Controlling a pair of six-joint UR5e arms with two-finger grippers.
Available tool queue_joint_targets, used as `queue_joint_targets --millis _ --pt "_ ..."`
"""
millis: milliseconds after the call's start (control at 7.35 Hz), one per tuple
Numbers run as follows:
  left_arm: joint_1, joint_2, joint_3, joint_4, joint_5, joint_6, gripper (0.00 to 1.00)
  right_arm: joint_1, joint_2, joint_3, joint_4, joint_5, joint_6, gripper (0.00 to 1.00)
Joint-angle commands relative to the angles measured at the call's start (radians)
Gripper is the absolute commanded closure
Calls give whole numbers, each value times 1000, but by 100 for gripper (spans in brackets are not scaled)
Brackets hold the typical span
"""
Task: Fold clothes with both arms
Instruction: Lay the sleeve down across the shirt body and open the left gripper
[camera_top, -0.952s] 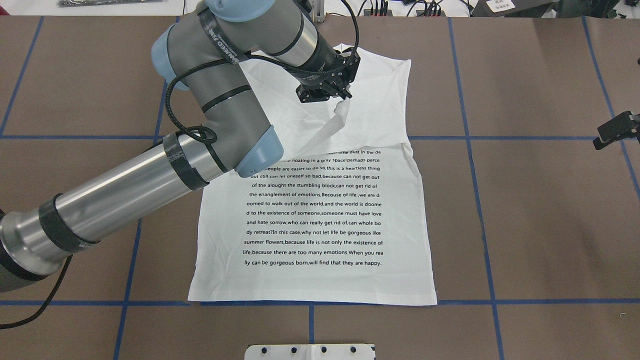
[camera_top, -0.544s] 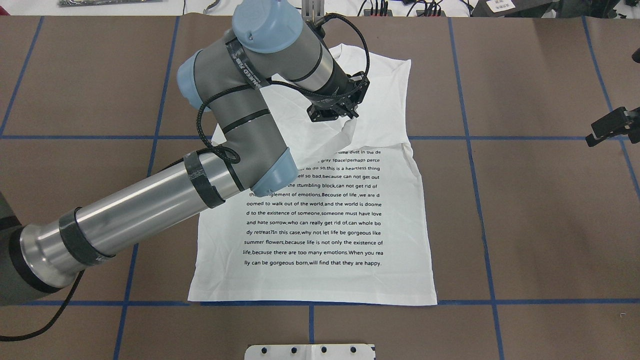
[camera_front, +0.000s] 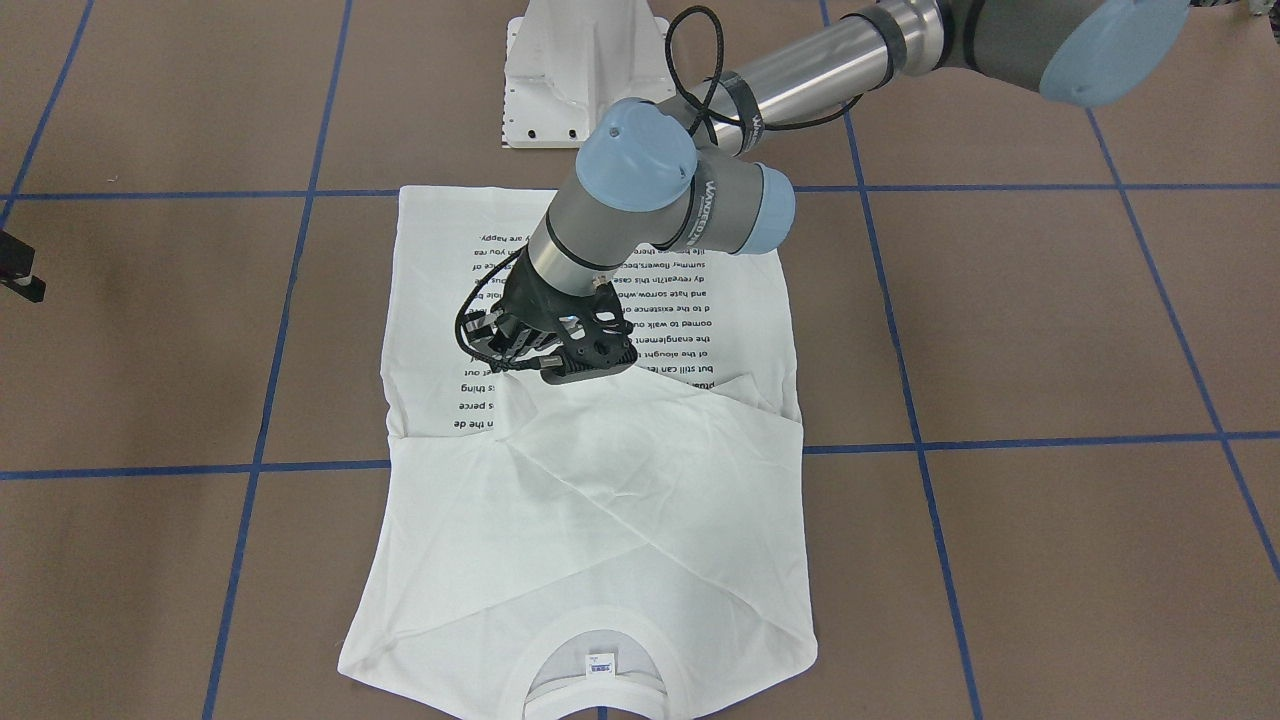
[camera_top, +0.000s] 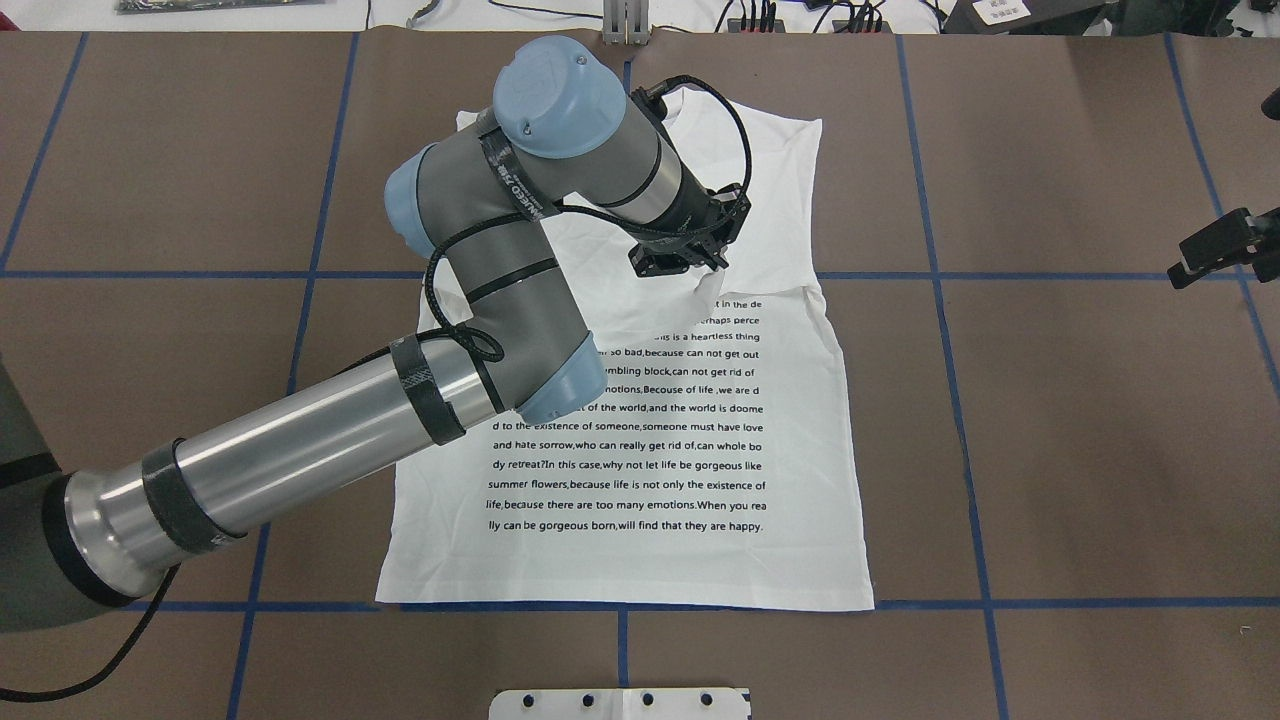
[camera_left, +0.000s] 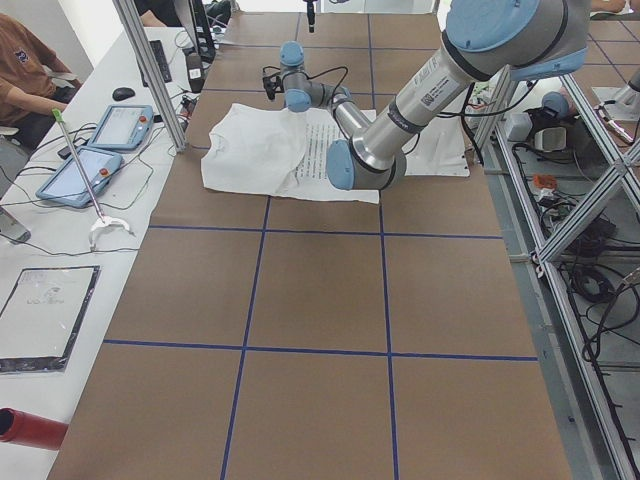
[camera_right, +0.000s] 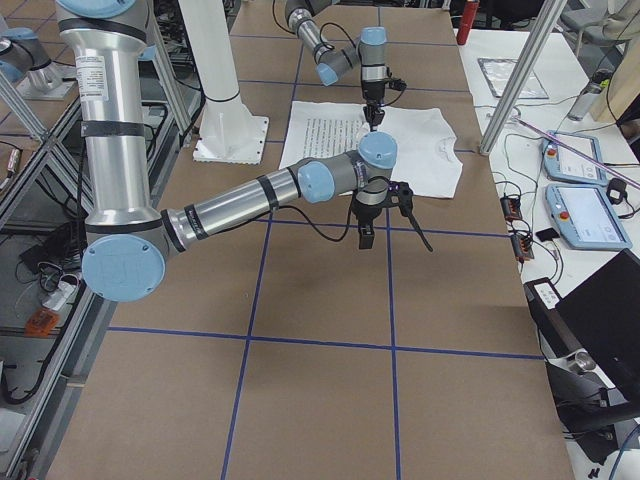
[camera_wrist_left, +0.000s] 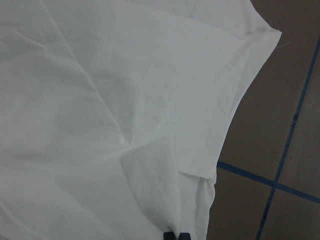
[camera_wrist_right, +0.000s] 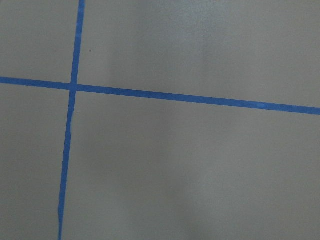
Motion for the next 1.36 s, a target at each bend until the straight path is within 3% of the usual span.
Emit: queue_joint_targets --millis 0,136,272,408,544,952,1088,1224 --pt "25 0 9 -23 3 -13 100 2 -8 2 0 3 -1 0" --pt "45 10 9 -53 3 -17 100 15 -11 7 0 1 -2 0" --pt "70 13 9 -67 3 -38 80 31 -6 5 0 0 -5 0" --pt "84 42 8 -155 24 -93 21 33 1 -1 0 -8 -16 0" --pt "94 70 8 -196 78 -98 0 33 5 1 1 -7 -16 0" --pt "87 177 -126 -179 77 -88 0 33 3 16 2 0 11 0" --pt "64 231 -212 -114 71 -83 0 19 5 31 20 -5 72 0" --pt "43 260 -334 40 55 -22 0 -19 -5 42 135 -10 138 0"
